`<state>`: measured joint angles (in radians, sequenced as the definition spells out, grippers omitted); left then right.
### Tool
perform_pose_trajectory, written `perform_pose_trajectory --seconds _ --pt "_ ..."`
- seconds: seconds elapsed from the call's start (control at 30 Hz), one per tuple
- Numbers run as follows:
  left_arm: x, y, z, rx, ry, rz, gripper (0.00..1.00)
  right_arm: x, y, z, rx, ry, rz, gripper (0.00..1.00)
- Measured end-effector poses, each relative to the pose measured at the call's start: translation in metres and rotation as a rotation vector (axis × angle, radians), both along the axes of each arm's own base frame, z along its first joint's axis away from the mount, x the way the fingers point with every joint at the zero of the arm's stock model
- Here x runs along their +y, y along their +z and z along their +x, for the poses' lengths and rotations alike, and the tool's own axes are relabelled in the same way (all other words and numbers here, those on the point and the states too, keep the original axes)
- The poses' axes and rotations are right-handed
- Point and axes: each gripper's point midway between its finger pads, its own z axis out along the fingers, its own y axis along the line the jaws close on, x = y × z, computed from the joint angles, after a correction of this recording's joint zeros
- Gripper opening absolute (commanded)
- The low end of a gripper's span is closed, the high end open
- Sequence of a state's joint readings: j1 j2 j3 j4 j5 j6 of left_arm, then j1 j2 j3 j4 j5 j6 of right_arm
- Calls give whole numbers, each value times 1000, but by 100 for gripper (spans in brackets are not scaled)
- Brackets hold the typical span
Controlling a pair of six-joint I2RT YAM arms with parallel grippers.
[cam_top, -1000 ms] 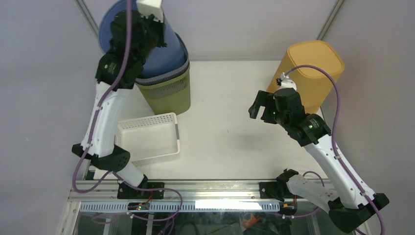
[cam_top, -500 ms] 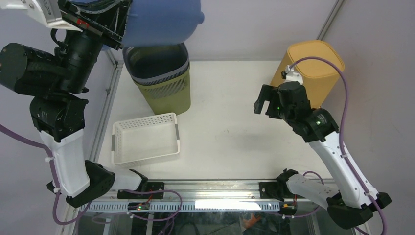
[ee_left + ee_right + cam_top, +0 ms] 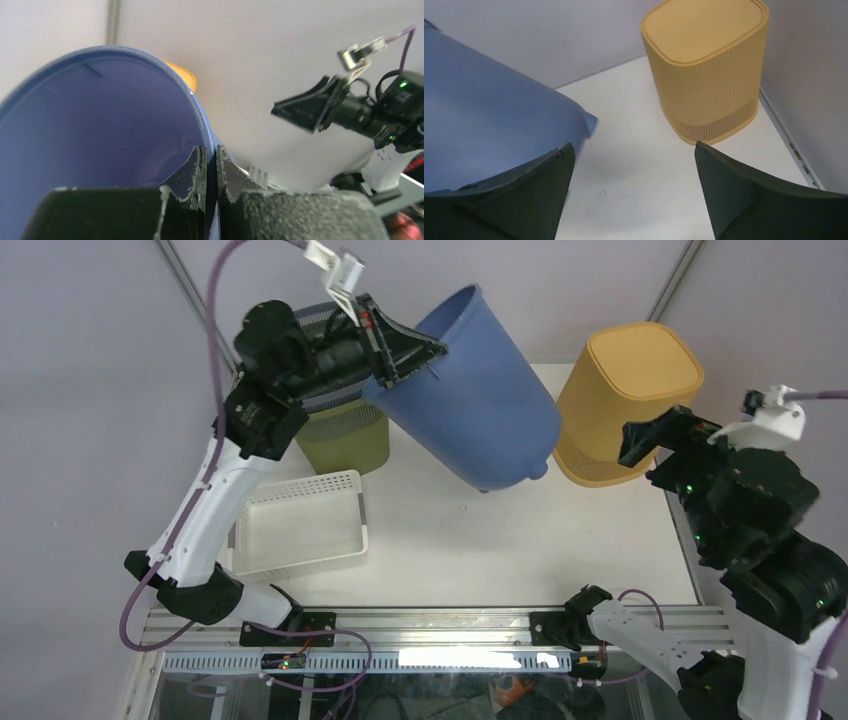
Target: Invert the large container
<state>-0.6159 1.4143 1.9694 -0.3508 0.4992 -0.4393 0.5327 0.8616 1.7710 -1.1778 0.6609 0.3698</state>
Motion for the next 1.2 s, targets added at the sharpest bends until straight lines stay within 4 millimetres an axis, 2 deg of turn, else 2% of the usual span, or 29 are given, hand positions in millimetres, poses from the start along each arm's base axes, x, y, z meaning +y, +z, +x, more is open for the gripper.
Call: perform_pose_trajectory --seconds 0.13,0.23,0.3,0.4,0.5,0.63,0.77,0.9,1.1,1.2 --pt "-34 -48 -5 116 -81 60 0 1 9 -22 -77 80 60 94" --pt "-52 -79 -8 185 -122 81 0 10 -5 -23 -48 128 58 97" --pt "-61 -98 -7 238 -137 89 0 18 -24 -15 11 142 39 98" --pt "-69 -131 -3 321 -141 117 0 31 -67 -5 130 165 17 98" --pt "-78 -157 6 400 -138 148 0 50 -107 -3 250 228 27 98" --pt "-89 -186 25 474 -120 159 0 76 -130 -9 345 328 92 98" --pt "-93 -222 46 544 -88 187 0 101 -158 -23 394 440 198 98" --pt "-90 -239 71 584 -95 189 0 119 -187 -38 482 522 268 98" --pt "-75 -268 117 636 -38 223 0 136 -214 -44 608 579 298 98" --pt "-71 -281 129 633 -16 269 0 143 -228 -44 675 598 341 98"
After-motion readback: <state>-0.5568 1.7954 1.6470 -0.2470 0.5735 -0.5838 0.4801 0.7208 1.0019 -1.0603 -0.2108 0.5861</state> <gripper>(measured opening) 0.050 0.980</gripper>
